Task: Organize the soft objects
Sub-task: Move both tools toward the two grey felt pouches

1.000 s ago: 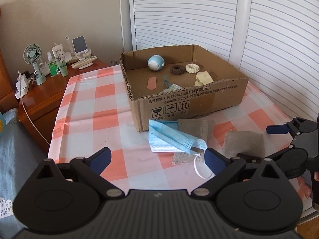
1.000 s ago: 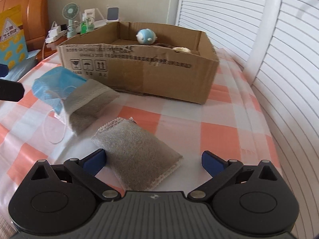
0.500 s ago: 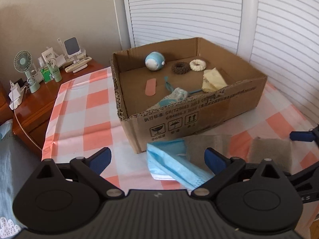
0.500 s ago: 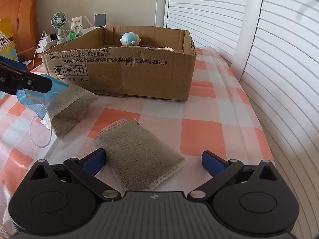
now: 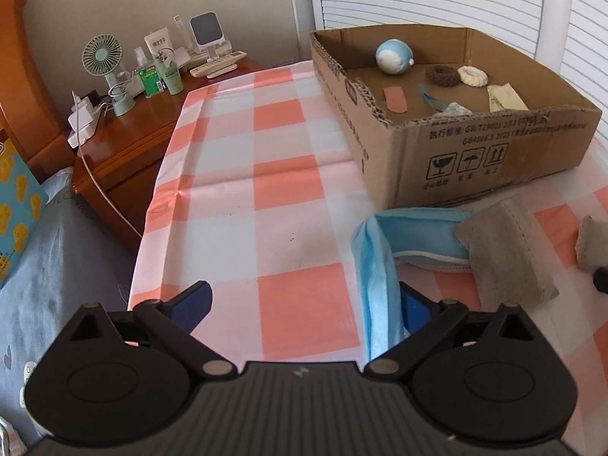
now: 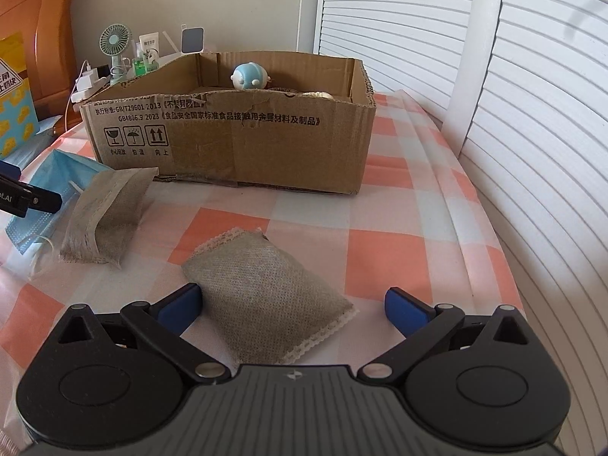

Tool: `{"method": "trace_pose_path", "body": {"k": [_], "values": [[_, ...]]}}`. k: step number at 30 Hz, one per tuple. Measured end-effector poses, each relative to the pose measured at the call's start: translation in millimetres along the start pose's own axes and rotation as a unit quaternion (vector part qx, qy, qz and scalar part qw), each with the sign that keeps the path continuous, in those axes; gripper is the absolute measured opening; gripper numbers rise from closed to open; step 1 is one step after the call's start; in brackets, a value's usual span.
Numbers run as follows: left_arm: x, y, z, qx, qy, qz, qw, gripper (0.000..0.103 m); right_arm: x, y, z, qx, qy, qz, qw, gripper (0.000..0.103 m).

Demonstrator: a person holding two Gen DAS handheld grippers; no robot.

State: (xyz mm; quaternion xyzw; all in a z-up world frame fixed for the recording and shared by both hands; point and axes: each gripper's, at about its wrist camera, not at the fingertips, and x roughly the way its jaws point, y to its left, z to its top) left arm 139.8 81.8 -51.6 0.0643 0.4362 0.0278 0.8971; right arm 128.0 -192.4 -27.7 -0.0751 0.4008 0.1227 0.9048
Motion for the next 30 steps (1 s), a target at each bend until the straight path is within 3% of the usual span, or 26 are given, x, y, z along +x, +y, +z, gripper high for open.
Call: {"method": "trace_pose_path", "body": {"k": [4,8,13,15,18,21,26,30], "values": [[-1.7,2.6,-2.8,0.006,-0.005,0.021,0.9997,0.100,-0.5,1.0,-0.7,0.002,-0.002,-0.003,1.000,0.103],[-13.9,9.8,-5.1,-0.013,-0.010,-0.012,0.9998,0.099,-1.1,2.1,-1.8,0.004,-0.005,-0.006,1.000,0.103],[-48.7,-5.6,-0.2,0.026,-0.054,-0.010,0.9982,0.099,-1.4,2.2,-1.5,0.004,-0.003,-0.007,1.000,0.103],[-63.1,-14.4,3.3,0.037,-0.076,-0.027,0.9961,0.099,-1.3,2.2,-1.0,0.004,-0.002,-0.007,1.000,0.103],[-72.5,-31.5,5.8,0.054,-0.084,-0.083,0.9916,0.099,-1.4,2.7,-1.4,0.005,-0.004,-0.008,1.000,0.103],[-61.1,-51.3,5.6,0.058,-0.057,-0.147,0.9857,0.099,-1.8,3.1,-2.4,0.005,-0.007,-0.009,1.000,0.103],[-23.1,-78.6,3.2,0.058,0.005,-0.151,0.9867,0.095,-2.7,3.3,-3.8,0.005,-0.011,-0.009,1.000,0.103],[-5.7,-85.4,7.5,0.041,0.020,-0.172,0.9841,0.095,-4.1,2.5,-6.1,-0.001,-0.015,-0.003,1.000,0.103]]}}
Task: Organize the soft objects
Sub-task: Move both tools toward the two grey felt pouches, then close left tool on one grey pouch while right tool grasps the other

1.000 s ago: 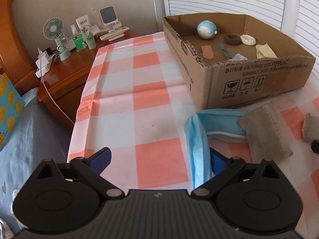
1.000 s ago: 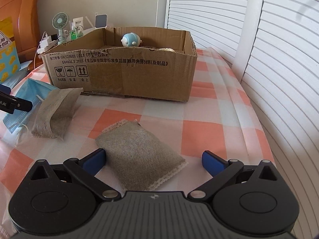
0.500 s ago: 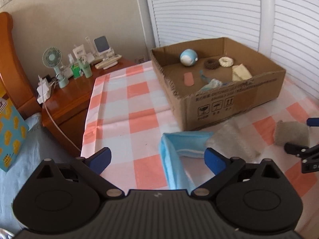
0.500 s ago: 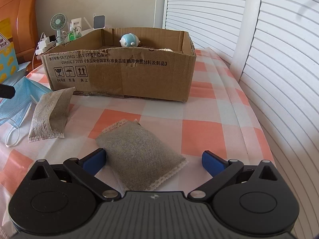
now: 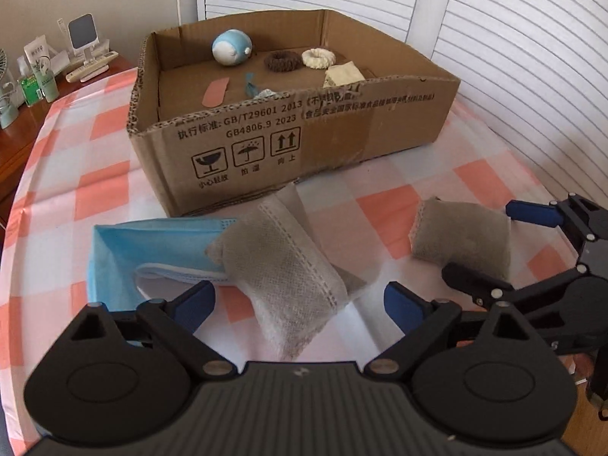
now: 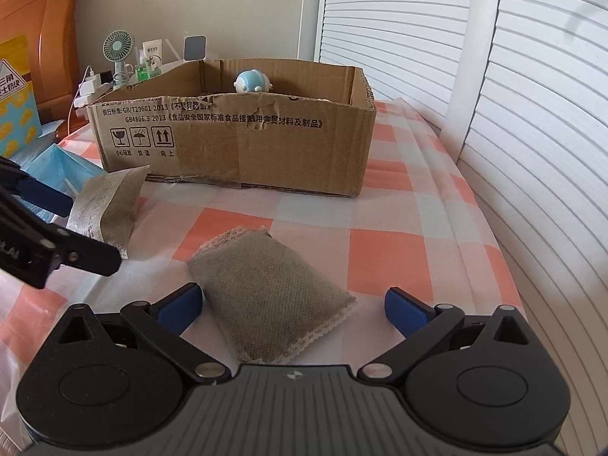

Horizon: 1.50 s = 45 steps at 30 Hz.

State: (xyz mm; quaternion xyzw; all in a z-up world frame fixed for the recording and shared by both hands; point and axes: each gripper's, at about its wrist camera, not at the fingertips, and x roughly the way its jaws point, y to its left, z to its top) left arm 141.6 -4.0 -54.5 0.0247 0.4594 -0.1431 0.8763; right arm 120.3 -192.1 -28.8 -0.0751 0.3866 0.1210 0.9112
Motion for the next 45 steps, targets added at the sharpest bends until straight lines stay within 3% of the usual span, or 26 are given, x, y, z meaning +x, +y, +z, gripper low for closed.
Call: {"method": "trace_pose_path", "body": {"k": [3,5,7,9,12,16,19,23,25,30,35,40,43,45], "values": [[3.3,-3.8,7.1,-0.001,-0.017,-0.015,0.9998,0.093,-1.4,-0.7,-1.7,-0.003,-0.004,0.004,1.000,0.103],[7.2,-8.2,11.5,0.002,-0.020,-0.012,0.9997,0.081,-1.9,-1.1,-2.0,-0.004,-0.005,0.006,1.000,0.103],[9.5,-13.2,11.3,0.017,-0.024,0.013,0.9995,0.055,-1.5,-1.2,-2.0,-0.005,-0.006,0.007,1.000,0.103],[6.4,-15.9,7.9,0.034,-0.033,0.023,0.9986,0.041,-1.3,-1.3,-1.8,-0.006,-0.006,0.007,1.000,0.103],[-5.0,-13.9,1.3,0.037,-0.031,0.003,0.9988,0.034,-1.6,-1.6,-2.2,-0.007,-0.007,0.009,1.000,0.103],[-26.1,-19.5,-15.3,0.101,-0.025,-0.035,0.9940,0.034,-2.5,-1.5,-3.3,-0.010,-0.012,0.010,1.000,0.103],[-30.3,-20.9,-25.7,0.127,-0.018,-0.033,0.9911,0.036,-3.4,-0.4,-3.5,-0.014,-0.012,0.010,1.000,0.103],[-28.6,-16.1,-29.4,0.105,-0.015,-0.033,0.9938,0.039,-4.1,3.3,-1.7,-0.027,-0.010,0.016,0.999,0.102],[-27.7,-17.0,-29.9,0.101,-0.017,-0.026,0.9944,0.046,-3.9,6.9,-0.2,-0.043,-0.011,0.022,0.999,0.098],[-25.5,-15.7,-31.8,0.090,-0.020,-0.023,0.9955,0.052,0.0,11.6,8.5,-0.077,-0.007,0.058,0.995,0.086],[-25.2,-12.5,-32.9,0.081,-0.022,-0.020,0.9963,0.059,-6.3,12.7,11.2,-0.095,0.023,0.107,0.989,0.085],[-24.9,-13.7,-33.0,0.076,-0.023,-0.017,0.9967,0.059,-8.4,20.3,14.0,-0.145,0.013,0.097,0.985,0.085],[-25.1,-14.5,-34.0,0.071,-0.026,-0.013,0.9970,0.059,-2.4,22.3,19.5,-0.166,0.007,0.105,0.981,0.080],[-25.5,-14.7,-34.2,0.066,-0.025,-0.013,0.9974,0.058,0.0,21.3,22.7,-0.170,0.009,0.117,0.978,0.068]]}}
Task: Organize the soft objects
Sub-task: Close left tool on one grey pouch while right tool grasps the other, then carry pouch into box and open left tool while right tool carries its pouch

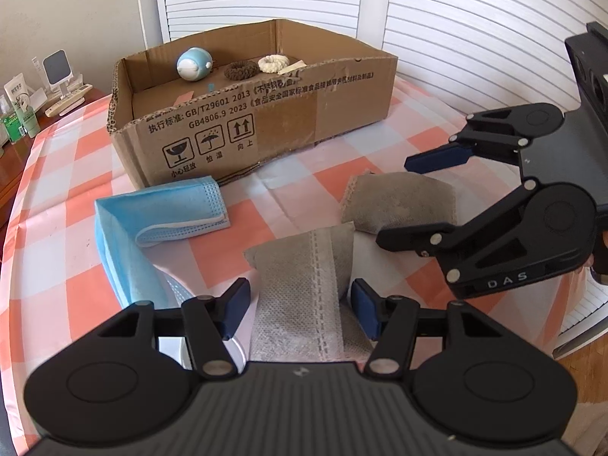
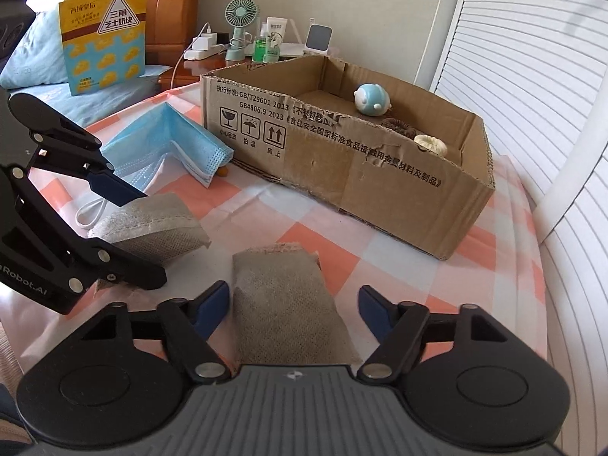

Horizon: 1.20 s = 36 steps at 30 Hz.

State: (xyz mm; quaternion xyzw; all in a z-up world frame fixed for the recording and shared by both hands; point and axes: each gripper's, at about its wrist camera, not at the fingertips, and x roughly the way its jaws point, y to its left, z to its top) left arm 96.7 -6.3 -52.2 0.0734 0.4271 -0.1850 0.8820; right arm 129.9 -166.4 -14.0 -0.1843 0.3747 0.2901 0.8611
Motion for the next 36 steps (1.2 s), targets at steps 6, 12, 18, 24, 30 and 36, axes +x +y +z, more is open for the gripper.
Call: {"method": "trace_pose_path", "body": {"k": [6,12,18,24,30,36], "values": [[-2.3,-3.5,-1.1,-0.002,0.003,-0.004,1.0000,0.052,-2.8,-4.6,-1.6,0.024,0.005,0.023,0.999,0.051],[-8.7,-3.3,0.3,-0.005,-0.001,-0.005,1.0000,0.038,-9.7,-1.6,-3.5,0.032,0.006,0.007,0.999,0.040],[-20.8,-1.0,4.2,-0.002,-0.008,-0.007,0.9999,0.035,-20.4,-1.1,-3.7,0.027,0.007,-0.003,1.000,0.037],[-38.6,0.0,10.3,0.004,-0.020,-0.018,0.9996,0.035,-34.7,-2.6,-2.3,0.029,0.000,-0.009,1.000,0.037],[-55.7,3.5,24.2,0.014,-0.032,-0.026,0.9991,0.035,-53.4,-5.7,5.8,0.024,-0.015,-0.018,0.999,0.037],[-70.1,14.0,54.8,0.018,-0.053,-0.024,0.9981,0.035,-70.8,-9.4,20.0,0.013,-0.036,-0.028,0.999,0.037]]}}
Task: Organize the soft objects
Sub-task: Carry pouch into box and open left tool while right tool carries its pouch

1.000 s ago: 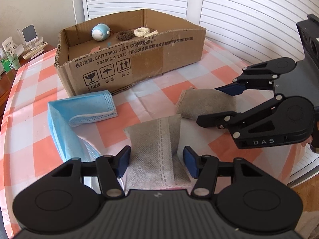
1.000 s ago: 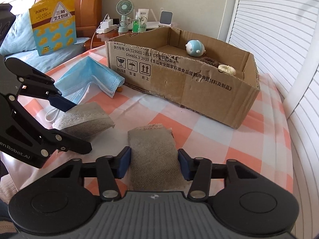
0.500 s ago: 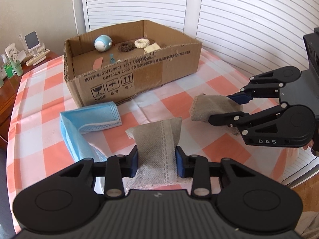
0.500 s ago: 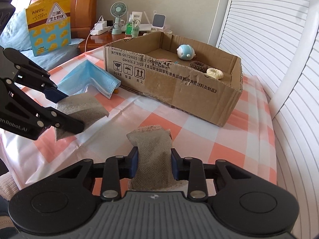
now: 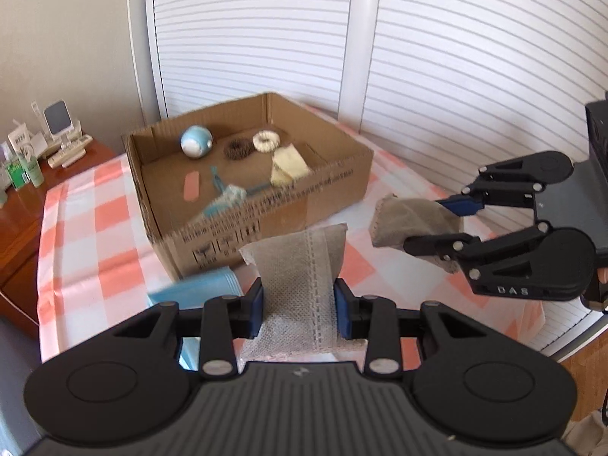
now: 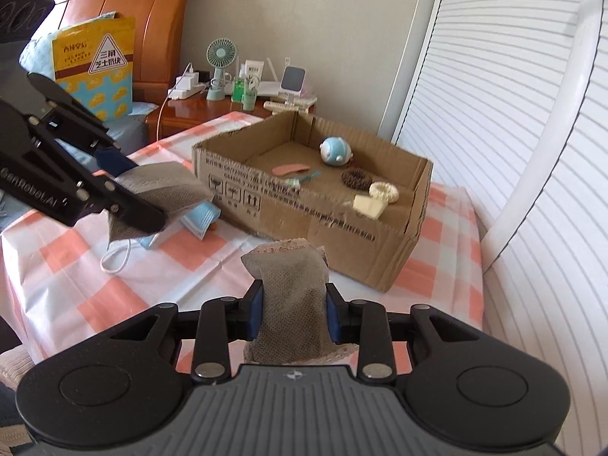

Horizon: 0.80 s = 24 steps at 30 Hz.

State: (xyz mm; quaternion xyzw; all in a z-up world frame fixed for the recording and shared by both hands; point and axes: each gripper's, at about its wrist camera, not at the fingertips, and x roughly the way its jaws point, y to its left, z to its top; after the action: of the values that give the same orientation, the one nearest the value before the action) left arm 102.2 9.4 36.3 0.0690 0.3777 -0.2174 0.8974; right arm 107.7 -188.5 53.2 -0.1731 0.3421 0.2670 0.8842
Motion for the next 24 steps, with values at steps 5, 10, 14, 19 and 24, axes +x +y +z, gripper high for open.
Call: {"method": "trace_pose_path", "body": {"k": [5,10,14,19,24], "values": [[4.4,15.1,37.8,0.010,-0.022,0.020,0.9995,0.035,-6.8,-7.4,16.5,-0.006,-0.019,-0.006,1.000,0.037],[31.7,39.0,83.0,0.014,-0.032,0.046,0.9983,0.035,-6.4,-17.2,32.5,-0.006,-0.035,-0.014,0.999,0.037],[69.6,62.4,111.2,0.003,-0.021,0.065,0.9977,0.035,-1.6,-27.5,42.0,-0.004,-0.043,-0.020,0.999,0.037],[115.1,93.0,130.4,-0.023,-0.006,0.092,0.9954,0.039,7.5,-41.1,50.1,0.000,-0.043,-0.028,0.999,0.037],[135.0,113.3,130.2,-0.048,-0.012,0.134,0.9897,0.079,16.8,-50.4,54.7,0.005,-0.040,-0.034,0.999,0.037]]}}
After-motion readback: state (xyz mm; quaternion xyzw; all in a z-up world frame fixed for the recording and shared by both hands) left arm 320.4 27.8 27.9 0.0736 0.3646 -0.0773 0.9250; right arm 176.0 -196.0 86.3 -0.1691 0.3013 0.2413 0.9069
